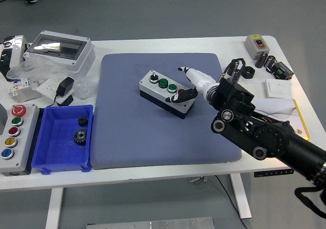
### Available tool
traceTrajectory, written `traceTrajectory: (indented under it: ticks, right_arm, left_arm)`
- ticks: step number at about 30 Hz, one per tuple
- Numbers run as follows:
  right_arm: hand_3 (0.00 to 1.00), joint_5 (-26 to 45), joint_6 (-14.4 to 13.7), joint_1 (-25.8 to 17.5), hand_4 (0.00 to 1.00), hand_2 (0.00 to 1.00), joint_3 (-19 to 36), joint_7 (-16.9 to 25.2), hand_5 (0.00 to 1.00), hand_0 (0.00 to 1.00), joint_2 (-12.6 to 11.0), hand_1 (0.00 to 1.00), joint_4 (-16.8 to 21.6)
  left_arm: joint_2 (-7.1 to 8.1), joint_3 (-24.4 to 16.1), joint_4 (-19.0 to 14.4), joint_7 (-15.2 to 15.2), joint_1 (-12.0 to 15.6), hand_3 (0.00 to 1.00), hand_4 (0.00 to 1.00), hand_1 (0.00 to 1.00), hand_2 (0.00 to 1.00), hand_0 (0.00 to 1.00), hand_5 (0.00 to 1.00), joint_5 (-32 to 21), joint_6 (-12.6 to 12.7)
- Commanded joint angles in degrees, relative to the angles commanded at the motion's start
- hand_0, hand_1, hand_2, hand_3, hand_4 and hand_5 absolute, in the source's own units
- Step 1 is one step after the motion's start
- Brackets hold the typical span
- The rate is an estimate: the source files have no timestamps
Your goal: Pick up the button,place it on the desk,press the button,press the button
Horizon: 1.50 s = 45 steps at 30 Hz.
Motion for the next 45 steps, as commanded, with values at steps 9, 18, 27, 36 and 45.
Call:
traceTrajectory:
  ticks: [9, 18, 27, 36, 45]
  right_arm:
    - [0.998, -1.0, 0.7, 3.7, 0.993, 0.998, -5.0, -0.8, 0.394, 0.998, 2.6, 0.998, -5.2]
    - [0.998, 1.5, -2.7, 5.2, 0.993, 0.998, -9.1, -0.4, 0.396, 0.998, 5.1, 0.998, -8.4]
    - [0.998, 2.4, -8.7, 5.4, 0.993, 0.998, -12.6, -0.2, 0.405, 0.998, 6.4, 0.998, -11.6]
    - [0.998, -2.3, -10.0, 5.5, 0.995, 0.989, -15.1, -1.5, 0.409, 0.923, 6.9, 0.954, -12.8]
    - [0.966, -5.7, -11.0, 5.2, 0.698, 0.559, -15.6, -1.2, 0.147, 0.221, 7.1, 0.454, -13.6]
  left_arm:
    - [0.11, -0.3, -0.2, 0.3, 0.0, 0.647, 0.662, 0.641, 0.597, 0.692, 0.295, 0.3, -0.1]
    - [-0.13, -0.6, -0.3, 0.3, -0.1, 0.647, 0.662, 0.641, 0.597, 0.692, 0.295, 0.7, -0.2]
    - [-0.26, -0.9, -0.4, 0.4, -0.1, 0.648, 0.664, 0.641, 0.597, 0.692, 0.291, 1.3, -0.4]
    - [-0.24, -1.3, -0.3, 0.0, -0.3, 0.648, 0.665, 0.641, 0.597, 0.692, 0.292, 1.5, -0.6]
    - [-0.32, -1.2, -0.2, -0.4, -0.4, 0.649, 0.666, 0.641, 0.598, 0.692, 0.289, 1.3, -0.7]
